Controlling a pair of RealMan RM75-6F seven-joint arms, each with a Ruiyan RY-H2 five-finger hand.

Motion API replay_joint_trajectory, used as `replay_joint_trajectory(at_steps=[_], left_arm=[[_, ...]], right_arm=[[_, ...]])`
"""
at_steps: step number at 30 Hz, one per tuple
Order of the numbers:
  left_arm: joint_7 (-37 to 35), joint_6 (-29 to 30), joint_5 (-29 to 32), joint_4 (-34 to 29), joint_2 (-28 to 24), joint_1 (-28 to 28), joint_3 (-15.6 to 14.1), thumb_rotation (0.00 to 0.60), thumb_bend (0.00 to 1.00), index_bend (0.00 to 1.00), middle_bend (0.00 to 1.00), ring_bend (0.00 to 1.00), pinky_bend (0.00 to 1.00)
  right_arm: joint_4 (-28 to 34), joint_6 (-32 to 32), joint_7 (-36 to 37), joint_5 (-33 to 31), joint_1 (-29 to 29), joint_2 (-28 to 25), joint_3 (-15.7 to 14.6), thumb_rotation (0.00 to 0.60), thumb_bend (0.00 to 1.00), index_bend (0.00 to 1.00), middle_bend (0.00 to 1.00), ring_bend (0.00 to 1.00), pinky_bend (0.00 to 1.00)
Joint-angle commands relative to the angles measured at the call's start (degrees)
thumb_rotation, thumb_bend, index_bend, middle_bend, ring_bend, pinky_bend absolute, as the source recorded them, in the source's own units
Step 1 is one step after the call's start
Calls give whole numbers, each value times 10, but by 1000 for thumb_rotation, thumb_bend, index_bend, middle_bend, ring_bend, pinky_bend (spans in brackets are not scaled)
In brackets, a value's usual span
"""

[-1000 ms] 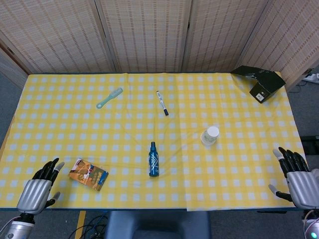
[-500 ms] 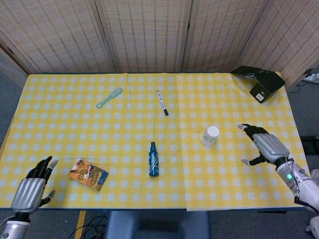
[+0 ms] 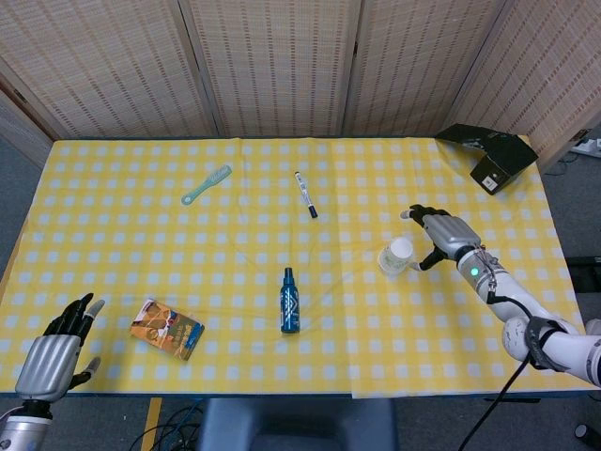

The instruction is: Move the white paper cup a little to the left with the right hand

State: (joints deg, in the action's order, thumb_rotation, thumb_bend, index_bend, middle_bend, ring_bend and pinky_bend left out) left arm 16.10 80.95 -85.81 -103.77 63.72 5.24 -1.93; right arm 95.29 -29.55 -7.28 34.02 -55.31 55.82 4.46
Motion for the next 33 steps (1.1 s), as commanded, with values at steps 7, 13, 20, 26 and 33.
replay_joint_trajectory(at_steps=[7, 13, 20, 26, 33], left_arm=[[-6, 6, -8, -1, -4, -3, -2, 600, 317, 0, 0, 0, 229], [-6, 4, -10, -2, -4, -3, -4, 600, 317, 0, 0, 0, 229], [-4, -1, -7, -2, -3, -1, -4, 600, 317, 0, 0, 0, 228], [-5, -1, -5, -1, -3, -1, -2, 600, 317, 0, 0, 0, 229], [-6, -3, -6, 0, -4, -1, -3, 600, 318, 0, 0, 0, 229]], right_arm=[[-20, -18, -29, -50, -41, 39, -40, 600, 209, 171, 0, 0, 0], [-31, -27, -35, -65, -48, 51, -53, 600, 213, 185, 0, 0, 0], [-51, -22, -31, -68, -49, 64, -59, 600, 218, 200, 0, 0, 0], [-64, -17, -25, -63, -49, 72, -58, 600, 221, 204, 0, 0, 0], [-80, -13, -18, -61, -48, 83, -60, 600, 224, 213, 0, 0, 0]])
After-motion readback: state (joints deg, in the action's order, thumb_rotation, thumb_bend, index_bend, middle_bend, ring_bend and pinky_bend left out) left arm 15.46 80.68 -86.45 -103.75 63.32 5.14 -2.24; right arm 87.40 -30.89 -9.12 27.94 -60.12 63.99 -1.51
